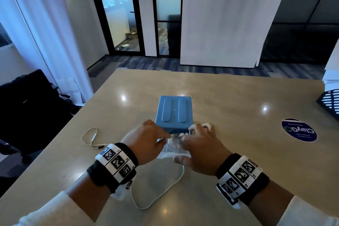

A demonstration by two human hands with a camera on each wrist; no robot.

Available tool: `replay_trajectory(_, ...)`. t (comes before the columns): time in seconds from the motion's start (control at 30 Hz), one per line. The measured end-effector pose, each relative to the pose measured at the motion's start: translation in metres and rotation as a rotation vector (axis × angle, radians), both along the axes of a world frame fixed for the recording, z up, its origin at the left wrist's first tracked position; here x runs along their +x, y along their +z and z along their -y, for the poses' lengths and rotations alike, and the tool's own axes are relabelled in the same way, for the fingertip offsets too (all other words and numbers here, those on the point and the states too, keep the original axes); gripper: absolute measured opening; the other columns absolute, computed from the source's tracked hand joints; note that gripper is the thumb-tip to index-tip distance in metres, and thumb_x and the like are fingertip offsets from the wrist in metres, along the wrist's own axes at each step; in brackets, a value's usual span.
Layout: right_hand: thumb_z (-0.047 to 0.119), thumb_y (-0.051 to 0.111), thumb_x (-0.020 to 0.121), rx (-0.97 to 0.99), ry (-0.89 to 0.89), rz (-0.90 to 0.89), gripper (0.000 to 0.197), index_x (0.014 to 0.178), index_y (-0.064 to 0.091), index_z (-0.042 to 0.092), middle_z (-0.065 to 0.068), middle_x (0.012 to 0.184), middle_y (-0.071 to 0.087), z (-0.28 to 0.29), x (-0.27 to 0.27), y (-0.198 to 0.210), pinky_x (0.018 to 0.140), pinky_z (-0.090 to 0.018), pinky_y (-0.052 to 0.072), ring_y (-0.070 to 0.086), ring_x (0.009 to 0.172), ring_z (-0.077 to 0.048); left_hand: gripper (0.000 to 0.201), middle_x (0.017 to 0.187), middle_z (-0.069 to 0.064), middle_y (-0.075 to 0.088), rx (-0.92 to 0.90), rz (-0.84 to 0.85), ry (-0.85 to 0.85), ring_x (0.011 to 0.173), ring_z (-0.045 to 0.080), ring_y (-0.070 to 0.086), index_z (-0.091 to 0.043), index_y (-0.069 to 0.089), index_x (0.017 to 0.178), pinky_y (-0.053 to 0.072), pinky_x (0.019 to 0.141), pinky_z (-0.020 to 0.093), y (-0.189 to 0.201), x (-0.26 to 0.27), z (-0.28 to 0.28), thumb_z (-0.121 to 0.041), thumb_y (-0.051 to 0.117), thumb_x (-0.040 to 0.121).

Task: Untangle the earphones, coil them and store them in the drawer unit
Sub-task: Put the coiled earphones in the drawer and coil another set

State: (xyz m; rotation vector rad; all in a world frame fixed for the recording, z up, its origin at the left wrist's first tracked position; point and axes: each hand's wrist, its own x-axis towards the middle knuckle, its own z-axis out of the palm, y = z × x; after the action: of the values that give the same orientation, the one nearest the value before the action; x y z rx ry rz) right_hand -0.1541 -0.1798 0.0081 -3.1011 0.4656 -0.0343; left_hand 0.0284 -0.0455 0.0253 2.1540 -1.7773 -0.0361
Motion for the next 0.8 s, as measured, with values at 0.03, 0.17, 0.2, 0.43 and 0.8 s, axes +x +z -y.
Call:
replay_trajectory(0.03, 0.080, 0.030, 0.085, -0.024, -0.020, -0.015, 0.068, 0.139, 0.046, 0.040, 0.016, 0.130, 0.064, -0.002, 0.002, 0.001, 0.109, -0.052, 0.013, 0.035, 0.138, -0.028, 0.030, 0.110, -0.016, 0.070, 0.044, -0.001, -0.013, 0.117, 0.009, 0.051, -0.039, 0.069, 0.118, 0.044, 0.100, 0.030, 0.000, -0.002, -0.003, -0.041, 0.054, 0.092)
replay_trajectory(0.17, 0.091, 0.015, 0.081, -0.077, -0.132, -0.067, 0.087, 0.131, 0.059, 0.034, 0.011, 0.132, 0.064, -0.005, 0.010, -0.003, 0.110, -0.058, 0.012, 0.028, 0.143, -0.032, 0.039, 0.121, -0.020, 0.065, 0.178, 0.069, -0.003, 0.130, 0.004, 0.040, -0.043, 0.063, 0.123, 0.033, 0.110, 0.031, -0.008, -0.007, -0.011, -0.058, 0.044, 0.093)
replay_trajectory(0.2, 0.092, 0.013, 0.080, -0.087, -0.142, -0.081, 0.090, 0.131, 0.060, 0.033, 0.010, 0.130, 0.064, -0.005, 0.012, -0.003, 0.111, -0.059, 0.011, 0.028, 0.144, -0.032, 0.039, 0.122, -0.020, 0.065, 0.174, 0.081, 0.006, 0.132, 0.004, 0.038, -0.043, 0.062, 0.124, 0.032, 0.111, 0.031, -0.010, -0.008, -0.012, -0.059, 0.043, 0.093)
replay_trajectory(0.43, 0.086, 0.019, 0.085, -0.057, -0.132, -0.074, 0.085, 0.141, 0.053, 0.032, 0.012, 0.140, 0.060, -0.006, 0.010, 0.001, 0.117, -0.067, -0.006, 0.022, 0.153, -0.032, 0.035, 0.115, -0.018, 0.068, 0.003, -0.036, 0.022, 0.119, 0.005, 0.052, -0.038, 0.068, 0.118, 0.043, 0.103, 0.032, -0.013, 0.002, -0.018, -0.051, 0.049, 0.091)
replay_trajectory(0.8, 0.034, 0.059, 0.094, 0.036, 0.253, 0.463, 0.014, 0.083, 0.063, 0.026, 0.007, 0.087, 0.062, -0.043, -0.026, 0.000, 0.079, -0.037, 0.043, 0.057, 0.087, -0.018, 0.019, 0.103, -0.018, 0.062, 0.362, -0.137, 0.340, 0.094, 0.002, 0.060, -0.045, 0.067, 0.097, 0.046, 0.084, 0.016, -0.055, 0.066, -0.077, -0.040, 0.070, 0.080)
